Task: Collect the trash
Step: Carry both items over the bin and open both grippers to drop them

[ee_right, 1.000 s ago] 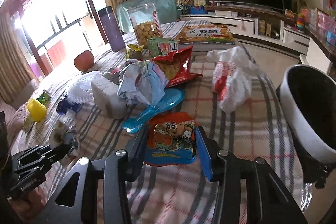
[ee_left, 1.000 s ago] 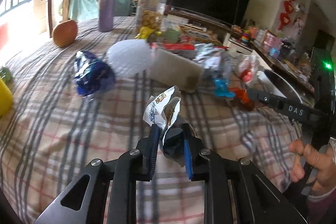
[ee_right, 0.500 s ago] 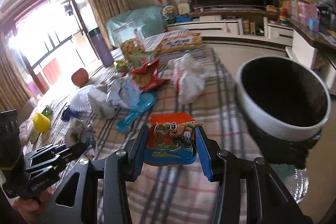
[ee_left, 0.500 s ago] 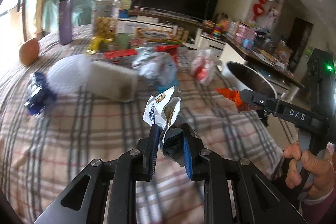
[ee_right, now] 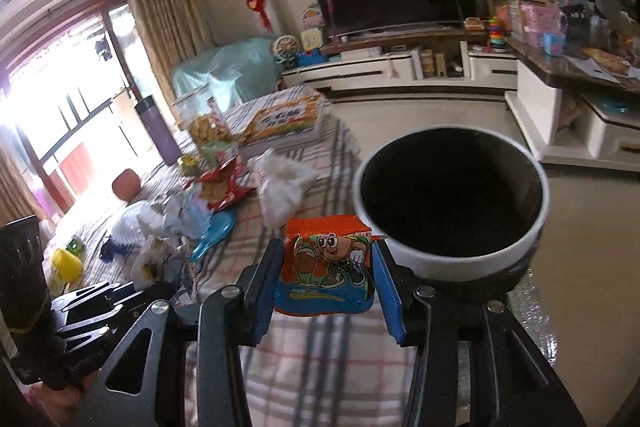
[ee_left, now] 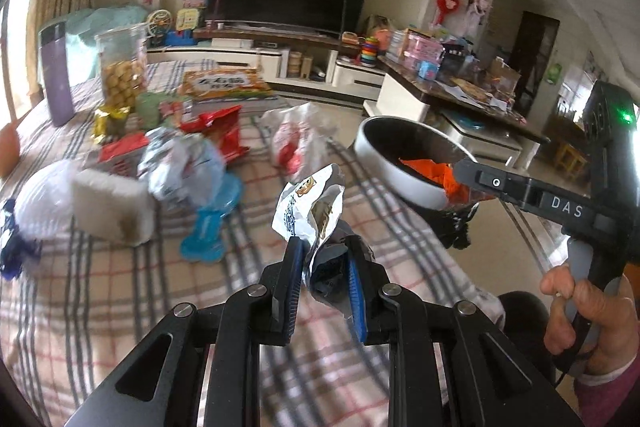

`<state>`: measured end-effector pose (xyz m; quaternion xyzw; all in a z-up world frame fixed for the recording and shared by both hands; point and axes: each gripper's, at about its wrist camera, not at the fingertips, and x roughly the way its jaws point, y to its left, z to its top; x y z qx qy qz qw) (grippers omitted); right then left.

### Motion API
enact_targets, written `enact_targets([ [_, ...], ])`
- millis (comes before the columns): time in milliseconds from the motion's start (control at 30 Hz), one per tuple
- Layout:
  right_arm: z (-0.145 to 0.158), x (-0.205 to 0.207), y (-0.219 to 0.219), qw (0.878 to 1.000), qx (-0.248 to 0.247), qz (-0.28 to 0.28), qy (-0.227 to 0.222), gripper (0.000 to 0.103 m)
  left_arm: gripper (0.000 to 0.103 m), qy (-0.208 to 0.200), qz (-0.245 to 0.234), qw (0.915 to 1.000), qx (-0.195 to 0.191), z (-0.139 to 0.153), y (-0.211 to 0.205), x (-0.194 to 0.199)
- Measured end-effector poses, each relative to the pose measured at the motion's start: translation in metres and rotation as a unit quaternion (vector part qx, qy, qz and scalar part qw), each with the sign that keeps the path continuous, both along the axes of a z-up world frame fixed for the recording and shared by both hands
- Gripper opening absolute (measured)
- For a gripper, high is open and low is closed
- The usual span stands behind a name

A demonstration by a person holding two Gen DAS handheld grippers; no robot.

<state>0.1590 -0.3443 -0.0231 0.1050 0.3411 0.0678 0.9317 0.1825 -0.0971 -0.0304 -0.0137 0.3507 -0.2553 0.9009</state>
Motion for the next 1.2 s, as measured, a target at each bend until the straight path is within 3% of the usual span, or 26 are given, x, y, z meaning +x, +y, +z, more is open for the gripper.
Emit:
enact_targets([
  [767,0.004,0.029,-0.092,0.997,0.025,-0.07,0.007,0.045,0.021,-0.018,-0.074,0.997,0.014,0.006,-0.115,0.084],
  [1200,-0.005,0.056,-0.12,0.995,0.055,-0.08,0.027,0.045,0.022,0.012,-0.096,0.9952,0.015,-0.009,-0.165,0.135],
])
